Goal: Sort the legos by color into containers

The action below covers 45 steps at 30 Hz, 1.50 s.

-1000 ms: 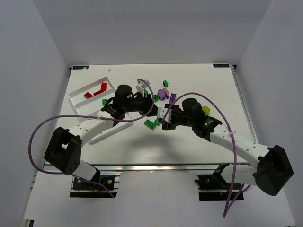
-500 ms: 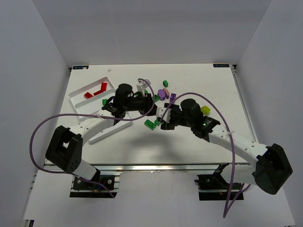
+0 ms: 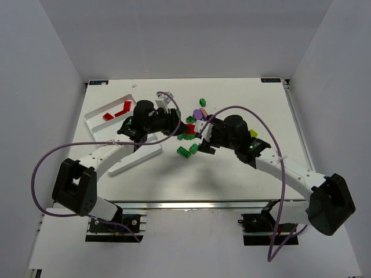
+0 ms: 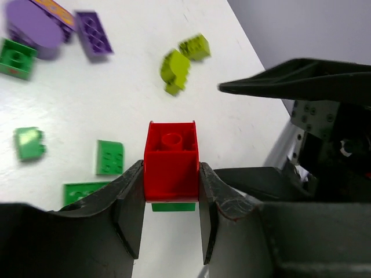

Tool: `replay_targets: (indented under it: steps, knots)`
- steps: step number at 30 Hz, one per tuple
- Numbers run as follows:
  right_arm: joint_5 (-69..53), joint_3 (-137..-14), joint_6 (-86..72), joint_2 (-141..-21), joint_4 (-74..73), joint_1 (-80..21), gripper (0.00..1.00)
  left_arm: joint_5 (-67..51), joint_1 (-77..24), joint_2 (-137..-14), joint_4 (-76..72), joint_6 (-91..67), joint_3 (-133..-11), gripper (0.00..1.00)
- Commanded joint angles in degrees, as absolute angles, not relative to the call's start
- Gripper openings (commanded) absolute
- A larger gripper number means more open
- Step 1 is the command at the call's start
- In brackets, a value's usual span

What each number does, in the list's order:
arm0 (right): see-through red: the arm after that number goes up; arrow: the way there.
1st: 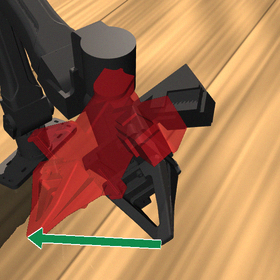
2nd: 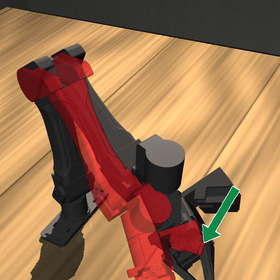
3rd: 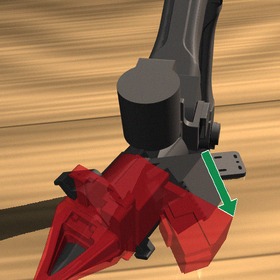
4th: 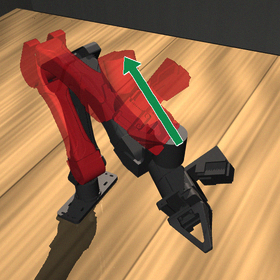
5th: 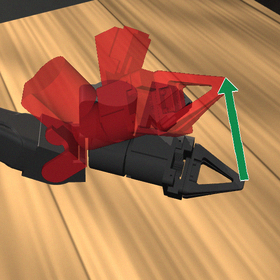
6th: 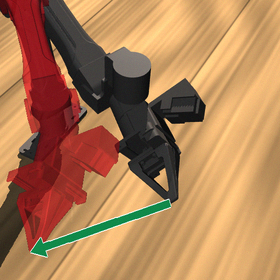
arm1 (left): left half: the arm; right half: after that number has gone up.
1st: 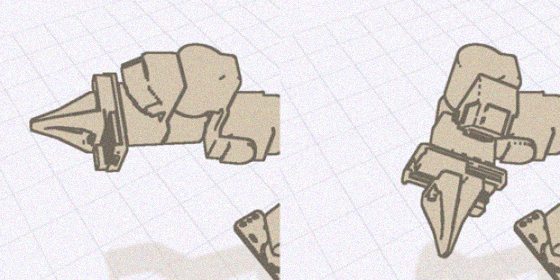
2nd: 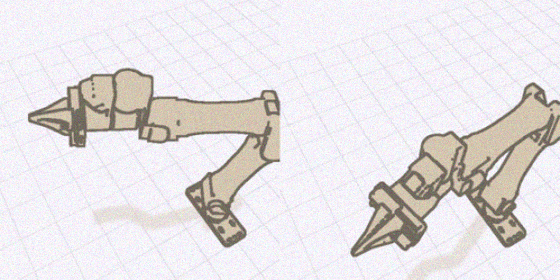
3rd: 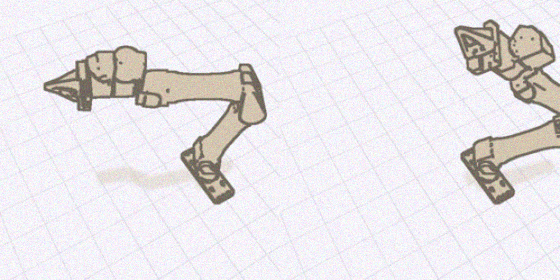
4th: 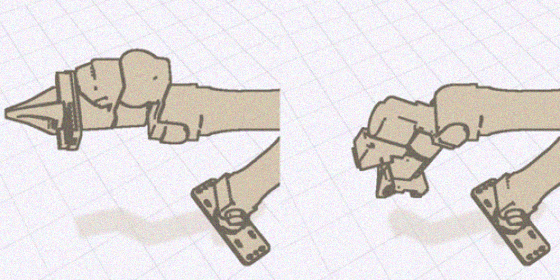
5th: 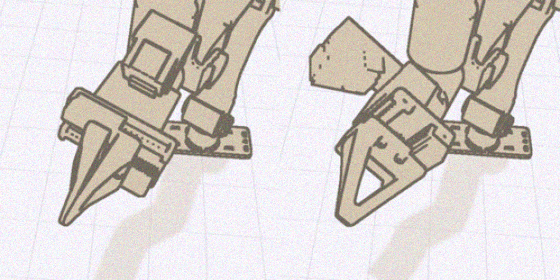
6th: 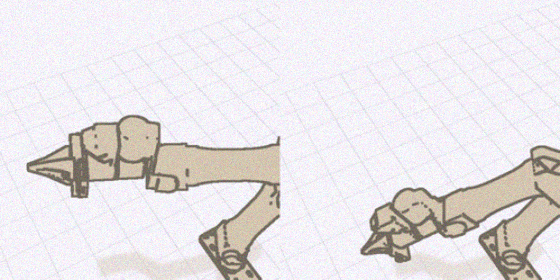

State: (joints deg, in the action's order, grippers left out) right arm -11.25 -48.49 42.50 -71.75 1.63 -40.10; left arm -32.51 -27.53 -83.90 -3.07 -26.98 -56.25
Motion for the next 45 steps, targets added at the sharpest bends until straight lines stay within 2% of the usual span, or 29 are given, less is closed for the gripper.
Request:
replay_targets:
  steps: [1,6,9,14,18,20,23,35,45]
  knots:
    - [-14.84,-52.72,39.66,-71.89,0.09,-37.89,0.89,-28.13,-26.10,-78.49,-5.18,-26.54,-54.94,0.00]
    - [-23.36,-54.84,28.33,-73.65,-0.79,-33.07,0.89,-28.83,-25.84,-75.77,-10.71,-26.89,-52.21,0.00]
    - [-30.75,-54.32,14.10,-74.62,4.47,-30.42,0.89,-28.13,-25.93,-74.18,-13.62,-27.59,-50.54,0.00]
    - [-32.34,-50.19,-6.02,-75.23,15.62,-29.10,0.89,-28.56,-25.93,-71.64,-19.76,-29.26,-47.38,0.00]
    - [-45.05,-48.87,-12.64,-77.51,20.73,-26.29,0.89,-32.07,-25.93,-71.45,-24.77,-30.76,-45.71,0.00]
    - [-56.39,-47.99,-14.14,-78.22,24.07,-25.14,0.89,-34.18,-25.93,-71.72,-28.63,-31.72,-44.92,0.00]
    - [-65.37,-45.09,-19.06,-79.01,33.82,-23.30,0.89,-38.22,-25.93,-71.98,-33.38,-33.65,-43.77,0.00]
    - [-67.77,-39.56,-33.55,-77.26,54.81,-23.90,0.89,-47.28,-25.93,-73.91,-45.26,-39.20,-41.84,0.00]
    - [-59.86,-34.11,-40.68,-76.55,70.39,-24.70,0.85,-48.43,-27.68,-76.38,-46.76,-39.99,-41.57,0.00]
